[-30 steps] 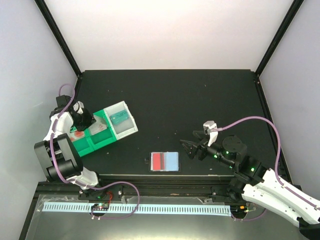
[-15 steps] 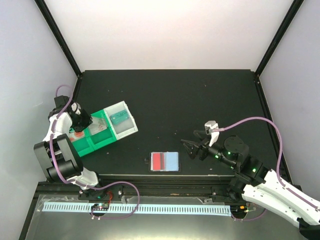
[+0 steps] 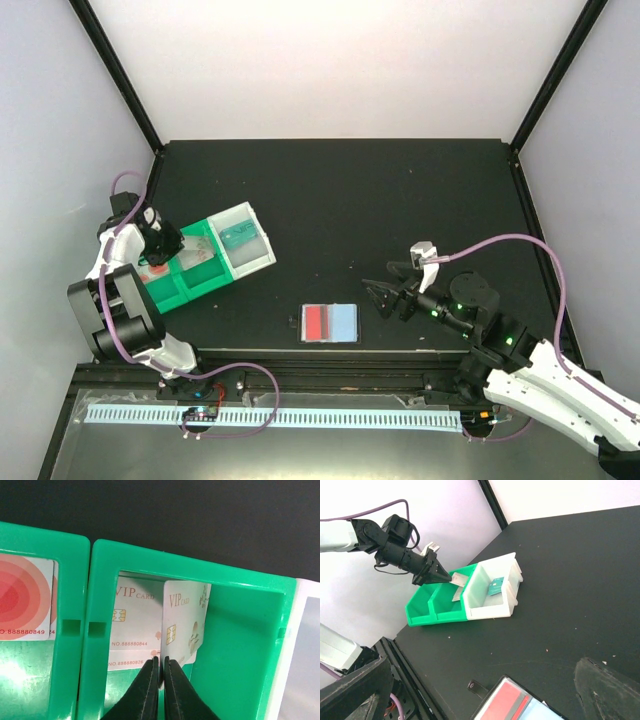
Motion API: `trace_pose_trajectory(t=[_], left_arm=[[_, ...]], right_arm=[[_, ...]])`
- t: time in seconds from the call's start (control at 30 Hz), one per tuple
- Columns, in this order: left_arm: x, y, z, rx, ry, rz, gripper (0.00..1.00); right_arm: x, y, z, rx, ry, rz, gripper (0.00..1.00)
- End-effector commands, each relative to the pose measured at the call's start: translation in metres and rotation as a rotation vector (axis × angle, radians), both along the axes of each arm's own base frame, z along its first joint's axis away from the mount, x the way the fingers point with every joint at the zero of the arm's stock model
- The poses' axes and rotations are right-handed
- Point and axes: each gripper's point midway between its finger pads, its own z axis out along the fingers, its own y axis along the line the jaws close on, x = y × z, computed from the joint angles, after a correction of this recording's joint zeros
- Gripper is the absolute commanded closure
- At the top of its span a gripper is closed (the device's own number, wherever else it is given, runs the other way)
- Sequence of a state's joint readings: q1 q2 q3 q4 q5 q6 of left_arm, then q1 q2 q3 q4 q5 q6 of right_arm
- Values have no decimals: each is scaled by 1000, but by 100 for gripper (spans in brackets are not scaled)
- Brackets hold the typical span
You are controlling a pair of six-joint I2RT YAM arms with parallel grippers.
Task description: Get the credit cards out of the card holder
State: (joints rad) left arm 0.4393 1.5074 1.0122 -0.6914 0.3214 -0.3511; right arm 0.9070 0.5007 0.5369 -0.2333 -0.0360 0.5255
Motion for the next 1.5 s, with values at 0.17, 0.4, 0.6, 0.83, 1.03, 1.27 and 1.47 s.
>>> trace_pose_trajectory(t=[0.17,0.4,0.6,0.83,1.03,1.27,1.47], left_arm=[[0,7,6,7,0,36,87],[2,5,20,10,-42,39,74],[3,-5,41,-9,-117,15,49],[-1,-32,66,-63,-225,-71,3],[-19,-64,80,-109,-292,-169,1],[-33,-113,98,-203,-349,-347,1],[-50,-164,116,-238,-396,-515,1]], right_arm=[[0,6,7,16,13,22,0],[2,10,6,12,29,24,0],[5,13,-4,-14,74,15,0],[16,10,-23,-37,171,-68,0],[18,14,-40,-70,239,-77,0],[20,24,-58,-64,314,-73,2],[21,35,-74,-50,390,-59,15]])
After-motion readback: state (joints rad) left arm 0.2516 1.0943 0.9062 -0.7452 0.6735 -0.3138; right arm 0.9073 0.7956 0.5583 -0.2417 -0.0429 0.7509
